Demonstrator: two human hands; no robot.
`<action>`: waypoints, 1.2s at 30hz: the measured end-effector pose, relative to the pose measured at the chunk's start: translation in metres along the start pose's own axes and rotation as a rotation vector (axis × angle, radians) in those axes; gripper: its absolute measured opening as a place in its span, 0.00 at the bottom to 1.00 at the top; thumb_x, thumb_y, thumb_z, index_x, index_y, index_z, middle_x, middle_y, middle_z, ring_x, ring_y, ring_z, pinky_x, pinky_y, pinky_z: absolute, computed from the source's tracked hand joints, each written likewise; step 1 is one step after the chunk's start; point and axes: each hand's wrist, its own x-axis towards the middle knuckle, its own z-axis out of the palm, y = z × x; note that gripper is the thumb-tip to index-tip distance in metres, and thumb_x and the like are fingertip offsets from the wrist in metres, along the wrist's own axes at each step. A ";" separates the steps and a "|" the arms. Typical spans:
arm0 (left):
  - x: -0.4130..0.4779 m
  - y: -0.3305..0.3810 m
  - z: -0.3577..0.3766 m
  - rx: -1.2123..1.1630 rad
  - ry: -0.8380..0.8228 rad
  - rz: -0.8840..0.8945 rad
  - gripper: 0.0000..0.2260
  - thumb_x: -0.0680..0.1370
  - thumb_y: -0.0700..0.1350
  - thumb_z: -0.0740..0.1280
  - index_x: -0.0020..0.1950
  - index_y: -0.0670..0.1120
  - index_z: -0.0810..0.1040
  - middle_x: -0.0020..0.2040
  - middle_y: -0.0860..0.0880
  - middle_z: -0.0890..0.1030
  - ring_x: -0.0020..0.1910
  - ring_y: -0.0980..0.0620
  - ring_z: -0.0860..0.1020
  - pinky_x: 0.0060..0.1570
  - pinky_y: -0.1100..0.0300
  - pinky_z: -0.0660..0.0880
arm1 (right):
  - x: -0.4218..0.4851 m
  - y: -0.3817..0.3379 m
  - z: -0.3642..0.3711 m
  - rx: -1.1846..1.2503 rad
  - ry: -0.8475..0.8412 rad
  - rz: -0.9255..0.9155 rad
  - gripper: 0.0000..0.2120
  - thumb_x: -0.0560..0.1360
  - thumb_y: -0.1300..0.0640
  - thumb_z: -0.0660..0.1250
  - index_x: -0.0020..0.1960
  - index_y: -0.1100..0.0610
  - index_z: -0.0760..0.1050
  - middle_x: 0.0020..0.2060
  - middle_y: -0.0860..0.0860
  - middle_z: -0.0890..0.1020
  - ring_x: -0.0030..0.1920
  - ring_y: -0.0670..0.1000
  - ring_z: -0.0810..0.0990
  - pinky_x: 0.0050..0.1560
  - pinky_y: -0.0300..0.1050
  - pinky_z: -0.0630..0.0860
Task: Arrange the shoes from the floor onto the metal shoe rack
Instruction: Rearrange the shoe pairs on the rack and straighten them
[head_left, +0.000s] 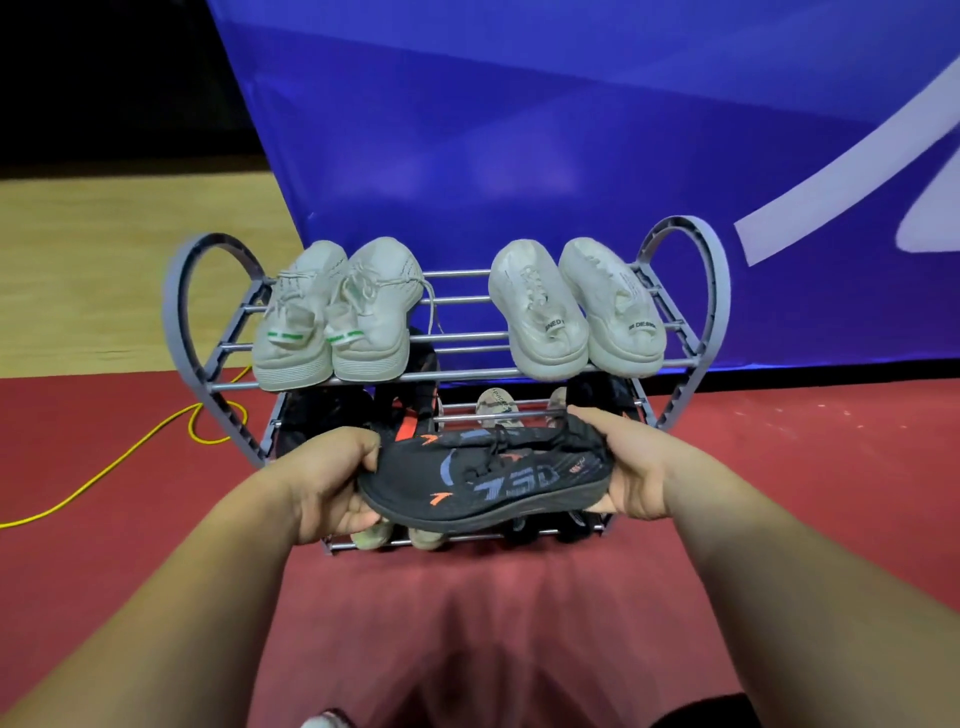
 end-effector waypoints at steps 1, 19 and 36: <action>0.003 0.001 0.005 -0.008 -0.005 0.002 0.04 0.66 0.42 0.57 0.37 0.48 0.71 0.28 0.50 0.73 0.23 0.54 0.72 0.30 0.65 0.71 | -0.004 0.000 -0.005 -0.009 -0.004 0.001 0.24 0.75 0.41 0.71 0.63 0.56 0.82 0.55 0.58 0.87 0.50 0.58 0.87 0.48 0.55 0.85; 0.072 0.014 0.124 -0.461 -0.015 0.251 0.08 0.80 0.44 0.64 0.57 0.45 0.81 0.48 0.46 0.85 0.44 0.50 0.82 0.41 0.59 0.78 | -0.011 0.017 -0.054 -0.104 -0.138 -0.057 0.13 0.80 0.56 0.68 0.63 0.57 0.82 0.53 0.57 0.86 0.46 0.53 0.87 0.44 0.48 0.84; 0.105 -0.006 0.129 -0.098 0.021 0.218 0.07 0.83 0.42 0.64 0.58 0.50 0.78 0.41 0.47 0.84 0.31 0.51 0.83 0.31 0.60 0.81 | 0.072 0.028 0.029 0.336 -0.031 -0.038 0.13 0.82 0.65 0.63 0.64 0.66 0.79 0.51 0.62 0.86 0.44 0.57 0.86 0.39 0.49 0.86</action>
